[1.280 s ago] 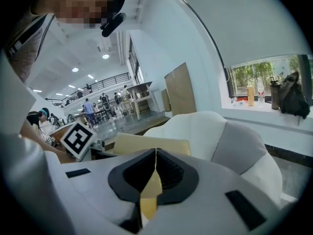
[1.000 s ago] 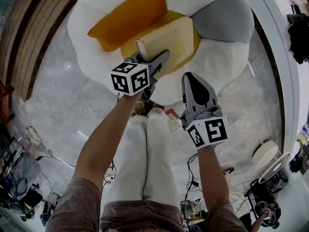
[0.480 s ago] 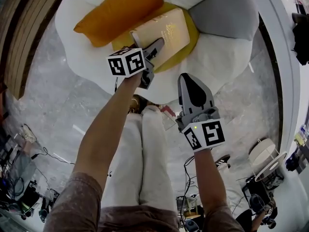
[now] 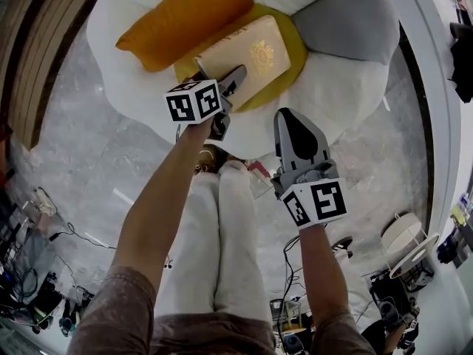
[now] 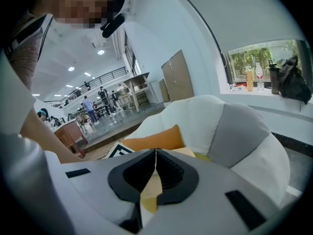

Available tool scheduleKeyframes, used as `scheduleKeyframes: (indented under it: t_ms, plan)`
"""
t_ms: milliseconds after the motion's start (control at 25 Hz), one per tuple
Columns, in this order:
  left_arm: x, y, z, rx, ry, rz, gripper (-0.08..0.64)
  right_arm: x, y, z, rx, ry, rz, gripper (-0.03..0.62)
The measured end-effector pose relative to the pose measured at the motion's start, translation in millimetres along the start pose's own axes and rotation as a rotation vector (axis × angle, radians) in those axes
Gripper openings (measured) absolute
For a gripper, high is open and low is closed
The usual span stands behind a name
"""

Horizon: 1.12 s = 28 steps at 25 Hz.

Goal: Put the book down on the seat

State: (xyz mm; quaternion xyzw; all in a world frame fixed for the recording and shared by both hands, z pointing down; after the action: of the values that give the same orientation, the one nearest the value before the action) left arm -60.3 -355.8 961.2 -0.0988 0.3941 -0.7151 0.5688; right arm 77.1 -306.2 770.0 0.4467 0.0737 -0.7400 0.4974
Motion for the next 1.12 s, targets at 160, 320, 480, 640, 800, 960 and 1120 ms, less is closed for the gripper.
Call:
scheduleKeyframes:
  t_ms: [160,320,480,640,800,960,1120]
  plan:
    - [-4.0,-20.5,-12.8,0.114,-0.007,0.013,0.415,7.1,-4.5,0.0,0.008,0.005,-0.002,0.02]
    - [-7.9,-33.3,-25.4,0.186,-0.039,0.049,0.459,11.7,-11.0,1.6,0.016,0.009,-0.008,0.02]
    - [-8.7,-34.3,-35.2,0.217,-0.061,0.076,0.46,17.4,-18.2,-0.1,0.021,0.014,-0.012,0.02]
    - [-3.1,-12.6,-43.0,0.193,-0.092,0.113,0.454,28.2,-24.9,-7.8,0.02,0.018,-0.022,0.02]
    - [9.8,23.0,-67.7,0.241,-0.085,0.216,0.184,41.4,-34.9,-23.1,0.026,0.015,-0.022,0.02]
    - [20.4,54.3,-101.4,0.309,-0.073,0.233,0.005,55.8,-52.4,-45.7,0.039,0.0,-0.008,0.02]
    - [30.8,89.5,-138.1,0.319,-0.092,0.219,0.005,81.4,-70.9,-75.0,0.053,-0.015,-0.002,0.02]
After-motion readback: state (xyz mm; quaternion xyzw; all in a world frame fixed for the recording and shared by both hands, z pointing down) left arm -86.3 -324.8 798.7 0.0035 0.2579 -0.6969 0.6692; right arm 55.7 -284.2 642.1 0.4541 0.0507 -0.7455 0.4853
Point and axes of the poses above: the fingertips, and each gripper's own axes: z forward along the fingers, y to its right, x out of its top, the point moved 4 cm from there along -z, backward along the fingers, and after that the axes turned 8 degrees about -y, right-handed, at the moved point
